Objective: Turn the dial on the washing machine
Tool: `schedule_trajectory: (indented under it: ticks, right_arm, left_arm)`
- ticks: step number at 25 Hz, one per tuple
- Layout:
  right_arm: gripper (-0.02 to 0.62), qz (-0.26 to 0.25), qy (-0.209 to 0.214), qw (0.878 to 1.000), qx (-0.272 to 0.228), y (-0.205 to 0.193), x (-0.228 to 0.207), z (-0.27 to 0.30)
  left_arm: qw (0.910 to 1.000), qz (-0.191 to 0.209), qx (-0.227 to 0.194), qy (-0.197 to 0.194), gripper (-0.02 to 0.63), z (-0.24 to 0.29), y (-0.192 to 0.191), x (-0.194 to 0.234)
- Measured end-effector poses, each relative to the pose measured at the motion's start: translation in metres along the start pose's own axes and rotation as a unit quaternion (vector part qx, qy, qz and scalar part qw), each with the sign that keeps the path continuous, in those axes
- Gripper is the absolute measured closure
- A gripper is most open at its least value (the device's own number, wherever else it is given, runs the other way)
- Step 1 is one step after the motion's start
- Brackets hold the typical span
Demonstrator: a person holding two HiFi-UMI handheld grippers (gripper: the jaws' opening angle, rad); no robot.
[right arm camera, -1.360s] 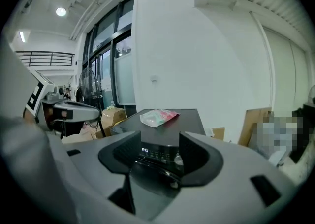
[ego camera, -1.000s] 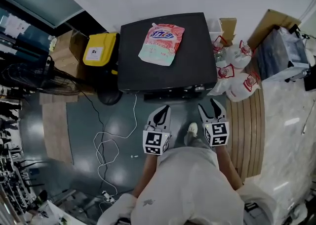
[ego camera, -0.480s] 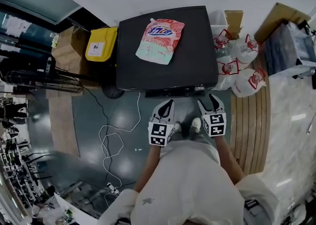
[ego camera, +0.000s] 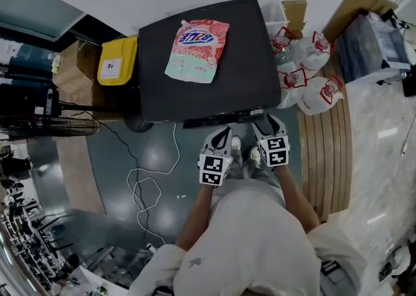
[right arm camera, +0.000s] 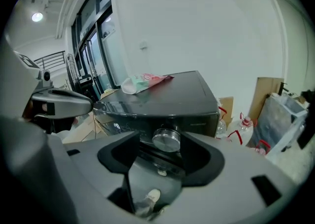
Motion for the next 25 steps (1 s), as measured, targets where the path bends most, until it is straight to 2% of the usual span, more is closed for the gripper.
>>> schedule_trajectory:
  ticks: [10, 19, 25]
  right_arm:
    - [0.302, 0.030, -0.057, 0.997, 0.030, -0.011, 0.001, 0.030]
    - [0.290, 0.052, -0.101, 0.993, 0.034, -0.015, 0.000, 0.048]
    - [0.322, 0.075, -0.123, 0.989, 0.034, -0.016, -0.003, 0.051]
  left_arm:
    - [0.9970, 0.001, 0.023, -0.074, 0.593, 0.022, -0.010, 0.014]
    - [0.9909, 0.010, 0.028, -0.131, 0.592, 0.027, -0.020, 0.025]
    - [0.9869, 0.017, 0.027, -0.158, 0.592, 0.028, -0.025, 0.031]
Point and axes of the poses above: the fingertips, and each gripper's own axes: z forward along the fingers, x to its left, y out of its top, the point moved 6 cm from there along -z, backward along the fingers, and after that the axes turned 3 degrees about -z, right-handed, at the moved point
